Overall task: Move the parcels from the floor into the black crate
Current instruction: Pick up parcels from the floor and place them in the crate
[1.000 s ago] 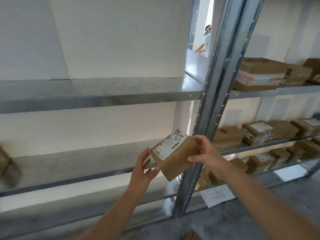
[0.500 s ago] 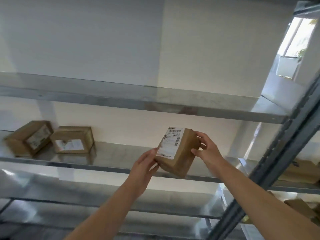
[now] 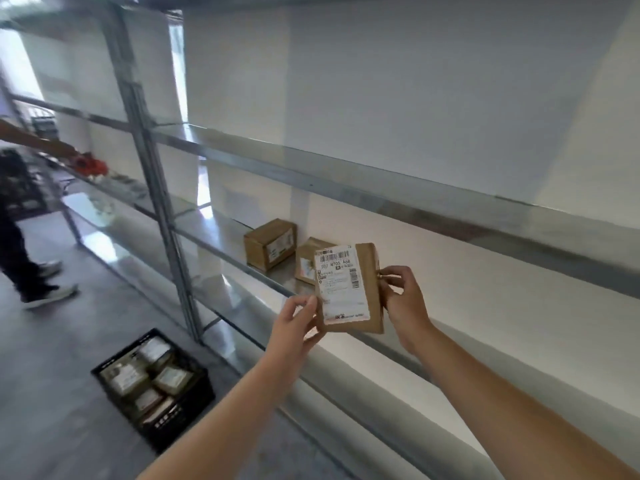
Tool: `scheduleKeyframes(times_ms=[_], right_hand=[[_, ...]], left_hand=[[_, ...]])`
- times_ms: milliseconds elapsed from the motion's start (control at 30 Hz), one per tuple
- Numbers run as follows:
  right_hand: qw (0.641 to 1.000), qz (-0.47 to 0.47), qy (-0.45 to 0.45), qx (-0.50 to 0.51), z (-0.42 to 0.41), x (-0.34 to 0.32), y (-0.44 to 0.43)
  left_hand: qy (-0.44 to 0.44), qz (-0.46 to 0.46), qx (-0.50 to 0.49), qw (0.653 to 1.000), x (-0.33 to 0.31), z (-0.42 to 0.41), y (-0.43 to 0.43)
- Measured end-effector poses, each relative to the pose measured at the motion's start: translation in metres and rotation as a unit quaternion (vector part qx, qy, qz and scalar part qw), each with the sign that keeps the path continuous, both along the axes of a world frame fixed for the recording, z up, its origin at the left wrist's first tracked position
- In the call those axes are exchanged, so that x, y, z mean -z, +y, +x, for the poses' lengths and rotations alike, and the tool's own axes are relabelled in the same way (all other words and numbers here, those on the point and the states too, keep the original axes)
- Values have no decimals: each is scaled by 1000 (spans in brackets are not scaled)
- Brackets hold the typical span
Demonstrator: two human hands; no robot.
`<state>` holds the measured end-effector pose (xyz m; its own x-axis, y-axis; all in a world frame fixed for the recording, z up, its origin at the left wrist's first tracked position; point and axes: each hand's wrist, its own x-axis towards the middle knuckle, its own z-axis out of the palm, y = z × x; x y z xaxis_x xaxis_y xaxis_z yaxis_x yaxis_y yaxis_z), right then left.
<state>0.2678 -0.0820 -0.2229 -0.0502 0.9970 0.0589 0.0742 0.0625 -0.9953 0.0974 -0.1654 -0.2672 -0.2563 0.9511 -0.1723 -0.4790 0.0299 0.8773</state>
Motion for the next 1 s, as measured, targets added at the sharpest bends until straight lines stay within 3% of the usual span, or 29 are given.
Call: scheduleKeyframes(times_ms=[233,500,767,1000], right_hand=[[989,-38,4,-146,-115,5,40],[943,-83,-21,-323,-225,10,77],[885,-165,-15,-436,-280,48,92],[838,-182,-50,-512,-316,67,91]], left_hand=[[45,-3,-120,992,-14,-83,-11],[67,-43,-282,956,-33,-154,-3],[35,-73,-407,910,-10,-176,-1],[52,-93,-447,888,5,-198,-11]])
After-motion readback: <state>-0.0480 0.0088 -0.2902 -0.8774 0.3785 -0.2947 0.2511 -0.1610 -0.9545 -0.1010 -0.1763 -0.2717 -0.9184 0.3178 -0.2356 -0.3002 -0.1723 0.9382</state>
